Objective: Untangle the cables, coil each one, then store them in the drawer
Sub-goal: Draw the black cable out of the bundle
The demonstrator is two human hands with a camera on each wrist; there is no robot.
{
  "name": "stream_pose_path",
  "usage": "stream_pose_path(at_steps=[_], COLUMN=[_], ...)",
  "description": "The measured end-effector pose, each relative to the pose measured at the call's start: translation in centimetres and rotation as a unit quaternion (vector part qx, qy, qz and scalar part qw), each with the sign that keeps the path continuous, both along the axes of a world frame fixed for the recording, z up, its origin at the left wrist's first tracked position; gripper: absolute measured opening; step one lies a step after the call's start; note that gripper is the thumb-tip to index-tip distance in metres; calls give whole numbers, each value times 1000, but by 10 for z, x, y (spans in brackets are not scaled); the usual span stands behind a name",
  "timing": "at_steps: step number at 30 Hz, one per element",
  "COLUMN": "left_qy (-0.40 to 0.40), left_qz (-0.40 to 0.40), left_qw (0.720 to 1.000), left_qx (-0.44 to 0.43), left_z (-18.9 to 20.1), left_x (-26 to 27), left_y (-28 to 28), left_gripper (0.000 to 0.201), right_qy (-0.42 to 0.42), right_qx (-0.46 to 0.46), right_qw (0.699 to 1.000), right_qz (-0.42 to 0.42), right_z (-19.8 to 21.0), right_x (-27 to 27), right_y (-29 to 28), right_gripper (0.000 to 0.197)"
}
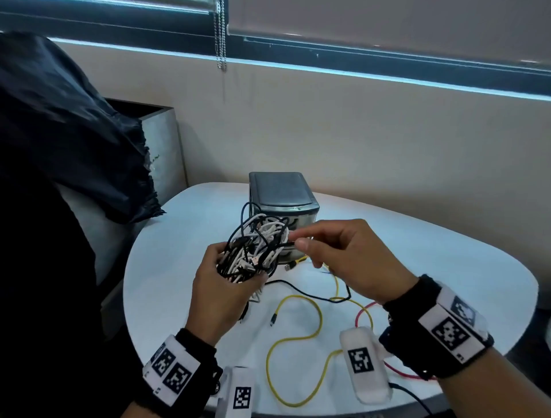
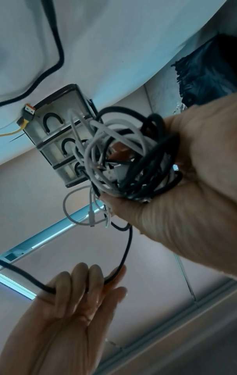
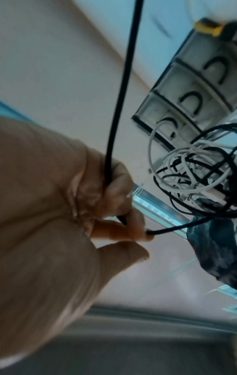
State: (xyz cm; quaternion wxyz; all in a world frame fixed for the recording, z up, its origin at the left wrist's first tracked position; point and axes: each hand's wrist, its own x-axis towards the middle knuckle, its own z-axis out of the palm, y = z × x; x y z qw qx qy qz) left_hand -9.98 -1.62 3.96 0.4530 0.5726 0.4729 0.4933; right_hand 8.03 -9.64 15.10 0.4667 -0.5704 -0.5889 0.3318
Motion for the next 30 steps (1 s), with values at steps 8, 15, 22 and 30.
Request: stream_pose_path(at_steps=[8,15,22,30], left_qy=[-1,-48,-182,-288], left_qz=[-43,-28,100,136], left_qw=[999,998,977,947], left_qx=[32,27,39,33], left_z=[7,-1,5,16], left_x=[14,17,11,10], left_y=[-15,-25,-15,-10], left_gripper=[55,51,46,47], right_qy=[-402,-524,-117,97], right_qx=[130,21,71,-142], right_qw=[903,851,989,982], right_qz=[-86,-43,-60,-76], right_z=[-12,-17,-27,-26], right_x=[-38,-51,-45,-39], right_y=[2,12,7,19], right_gripper=[14,7,14,37])
